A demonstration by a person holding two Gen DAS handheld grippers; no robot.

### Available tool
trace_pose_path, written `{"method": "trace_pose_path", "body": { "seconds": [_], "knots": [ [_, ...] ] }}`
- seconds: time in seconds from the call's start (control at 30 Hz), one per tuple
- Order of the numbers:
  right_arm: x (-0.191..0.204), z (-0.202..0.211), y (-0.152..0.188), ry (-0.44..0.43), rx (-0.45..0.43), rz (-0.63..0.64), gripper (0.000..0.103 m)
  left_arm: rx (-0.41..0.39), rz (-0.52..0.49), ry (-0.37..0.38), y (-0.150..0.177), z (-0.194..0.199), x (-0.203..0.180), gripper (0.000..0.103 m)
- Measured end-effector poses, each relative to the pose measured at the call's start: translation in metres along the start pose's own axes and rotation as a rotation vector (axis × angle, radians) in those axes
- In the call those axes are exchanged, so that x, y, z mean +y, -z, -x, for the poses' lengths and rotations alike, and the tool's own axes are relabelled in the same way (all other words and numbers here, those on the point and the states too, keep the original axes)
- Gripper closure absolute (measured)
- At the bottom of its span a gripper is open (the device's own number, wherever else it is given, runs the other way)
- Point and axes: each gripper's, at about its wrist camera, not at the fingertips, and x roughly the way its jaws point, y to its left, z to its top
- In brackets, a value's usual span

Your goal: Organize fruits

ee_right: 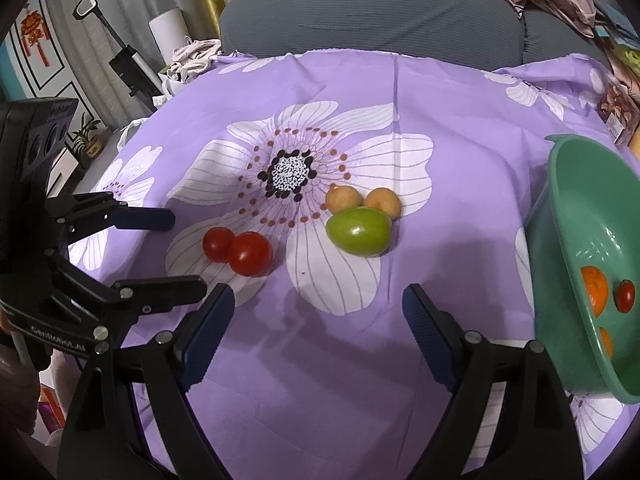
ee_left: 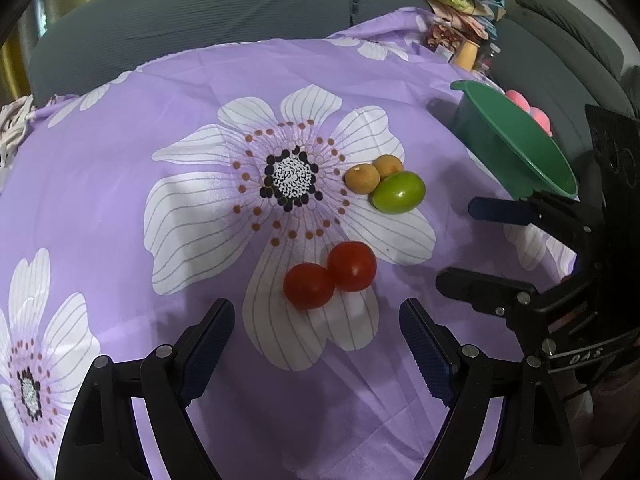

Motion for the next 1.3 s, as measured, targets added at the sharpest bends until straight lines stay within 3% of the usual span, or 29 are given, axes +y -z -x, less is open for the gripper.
{"method": "trace_pose_path", "body": {
  "seconds": [0.33,0.57,0.67,0.77,0.97,1.13,1.27,1.3],
  "knots": [
    [-0.001,-0.013,-0.01,-0.015,0.013,0.002,0.016,0.006,-0.039,0.015,-0.001,-0.005,0.001,0.018],
    [0.005,-0.028,-0.024,-0.132,0.034,0.007,0.017,0.016,-0.109,0.004,-0.006,-0.012,0.003,0.018],
    [0.01,-0.035,-0.028,-0.172,0.046,0.016,0.028,0.016,-0.129,0.0,-0.009,-0.015,0.003,0.018],
    [0.016,-0.044,-0.03,-0.185,0.071,0.021,0.037,0.021,-0.143,0.0,-0.01,-0.018,0.003,0.028],
    [0.028,-0.056,-0.036,-0.177,0.102,0.078,0.046,0.032,-0.166,0.001,-0.009,-0.025,0.005,0.038],
    [0.03,-0.058,-0.036,-0.145,0.115,0.128,0.069,0.024,-0.18,0.015,-0.009,-0.024,0.008,0.041],
    [0.022,-0.061,-0.036,-0.103,0.119,0.12,0.07,0.013,-0.155,0.025,-0.014,-0.025,0.013,0.044],
    [0.021,-0.06,-0.036,-0.091,0.113,0.117,0.07,0.011,-0.154,0.023,-0.015,-0.026,0.013,0.05]
  ]
}}
